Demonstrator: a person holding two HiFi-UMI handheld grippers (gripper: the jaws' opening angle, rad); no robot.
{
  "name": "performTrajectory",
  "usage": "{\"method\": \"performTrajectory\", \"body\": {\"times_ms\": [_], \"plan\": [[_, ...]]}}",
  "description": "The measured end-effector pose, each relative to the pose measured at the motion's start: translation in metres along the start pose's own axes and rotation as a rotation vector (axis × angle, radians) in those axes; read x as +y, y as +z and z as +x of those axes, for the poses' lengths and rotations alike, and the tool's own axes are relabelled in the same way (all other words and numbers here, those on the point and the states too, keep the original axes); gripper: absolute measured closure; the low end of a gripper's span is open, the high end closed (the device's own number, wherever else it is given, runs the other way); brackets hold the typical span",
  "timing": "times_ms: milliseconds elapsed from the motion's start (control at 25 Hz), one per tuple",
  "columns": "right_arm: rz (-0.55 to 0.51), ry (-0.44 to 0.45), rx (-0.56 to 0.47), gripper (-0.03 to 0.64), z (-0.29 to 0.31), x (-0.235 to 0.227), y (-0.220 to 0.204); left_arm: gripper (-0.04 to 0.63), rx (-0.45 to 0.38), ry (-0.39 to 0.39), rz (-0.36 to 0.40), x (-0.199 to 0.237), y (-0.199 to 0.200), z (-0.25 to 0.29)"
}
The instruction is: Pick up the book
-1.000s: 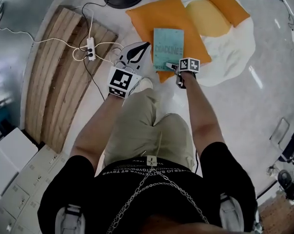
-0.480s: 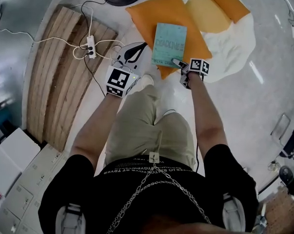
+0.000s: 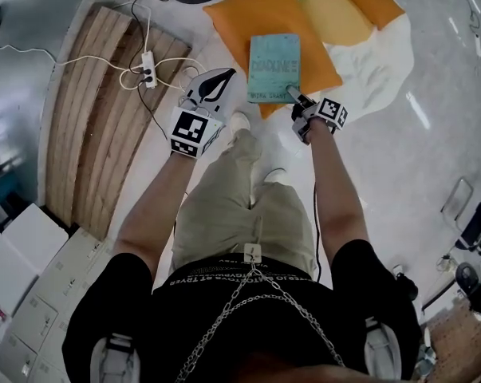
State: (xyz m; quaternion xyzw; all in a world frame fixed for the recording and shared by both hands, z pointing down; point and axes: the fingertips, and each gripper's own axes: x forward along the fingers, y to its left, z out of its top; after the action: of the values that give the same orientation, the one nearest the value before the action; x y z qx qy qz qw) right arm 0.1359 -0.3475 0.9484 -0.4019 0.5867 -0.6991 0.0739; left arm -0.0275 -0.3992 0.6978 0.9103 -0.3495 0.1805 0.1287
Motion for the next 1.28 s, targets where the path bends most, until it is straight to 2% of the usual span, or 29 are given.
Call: {"method": "performTrajectory", "body": {"times_ms": [320, 480, 560, 720, 840, 1000, 1120, 1280], "plan": [[0.028, 0.044, -0.08, 0.448, -0.03, 0.031, 0.01, 0.591, 0.027, -0.002, -0.003, -0.01, 0.006, -0.014], [-0.039, 0.093, -0.094, 0.448, -0.055, 0.074, 0.02, 0.589, 0.051, -0.02, -0.021, -0.02, 0.008, -0.011], [-0.083, 0.134, -0.083, 0.447, -0.067, 0.104, 0.02, 0.579, 0.089, -0.046, -0.061, -0.028, 0.001, -0.008], [-0.153, 0.216, -0.082, 0.446, -0.089, 0.165, 0.029, 0.404, 0.163, -0.107, -0.213, -0.048, -0.008, -0.005], [-0.219, 0.271, -0.077, 0.446, -0.103, 0.209, 0.032, 0.344, 0.184, -0.135, -0.279, -0.063, -0.004, -0.013], [-0.267, 0.328, -0.073, 0.446, -0.124, 0.26, 0.033, 0.306, 0.228, -0.158, -0.273, -0.078, 0.01, -0.026], [-0.281, 0.357, -0.074, 0.446, -0.143, 0.29, 0.03, 0.291, 0.287, -0.171, -0.224, -0.093, 0.017, -0.036], [-0.33, 0.432, -0.043, 0.446, -0.163, 0.33, 0.01, 0.291, 0.26, -0.128, -0.152, -0.102, 0.04, -0.046]]}}
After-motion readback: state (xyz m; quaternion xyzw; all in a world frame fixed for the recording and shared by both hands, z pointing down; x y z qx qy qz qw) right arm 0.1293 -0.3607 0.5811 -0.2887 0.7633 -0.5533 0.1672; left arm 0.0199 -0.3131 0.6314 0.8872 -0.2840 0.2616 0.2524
